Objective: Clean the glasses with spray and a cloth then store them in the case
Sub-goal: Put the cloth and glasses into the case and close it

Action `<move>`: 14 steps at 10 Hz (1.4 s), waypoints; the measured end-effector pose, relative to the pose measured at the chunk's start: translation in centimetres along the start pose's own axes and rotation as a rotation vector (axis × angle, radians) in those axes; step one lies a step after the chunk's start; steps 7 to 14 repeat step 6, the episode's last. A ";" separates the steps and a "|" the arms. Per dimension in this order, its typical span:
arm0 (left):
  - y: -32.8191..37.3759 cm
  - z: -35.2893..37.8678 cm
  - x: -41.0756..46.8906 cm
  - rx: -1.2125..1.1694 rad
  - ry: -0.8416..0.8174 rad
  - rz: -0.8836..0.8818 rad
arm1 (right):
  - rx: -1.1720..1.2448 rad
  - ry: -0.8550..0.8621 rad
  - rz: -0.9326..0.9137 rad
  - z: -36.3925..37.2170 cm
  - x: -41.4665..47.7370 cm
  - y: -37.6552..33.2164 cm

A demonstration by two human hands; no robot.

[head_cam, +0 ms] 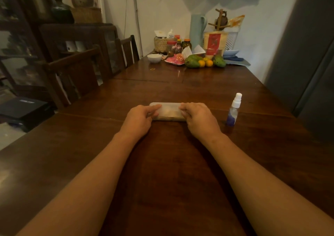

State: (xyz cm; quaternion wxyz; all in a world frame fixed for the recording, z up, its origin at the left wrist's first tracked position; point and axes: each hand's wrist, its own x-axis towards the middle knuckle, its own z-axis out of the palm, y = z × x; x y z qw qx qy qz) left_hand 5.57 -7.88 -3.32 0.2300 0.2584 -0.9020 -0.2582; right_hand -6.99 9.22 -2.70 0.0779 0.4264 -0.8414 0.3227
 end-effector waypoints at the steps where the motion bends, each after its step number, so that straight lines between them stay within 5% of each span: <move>1: 0.1 0.7 0.1 0.119 -0.105 0.053 | -0.139 -0.018 -0.056 0.4 0.0 0.2; 4: 0.4 1.5 0.2 0.366 -0.281 -0.015 | -0.283 -0.276 0.012 1.3 -0.6 0.7; 6: 0.7 0.9 -1.1 0.312 -0.292 -0.086 | -0.126 -0.307 0.103 -0.4 -1.0 0.3; 14: 0.7 0.9 -1.1 0.312 -0.292 -0.086 | -0.126 -0.307 0.103 -0.4 -1.0 0.3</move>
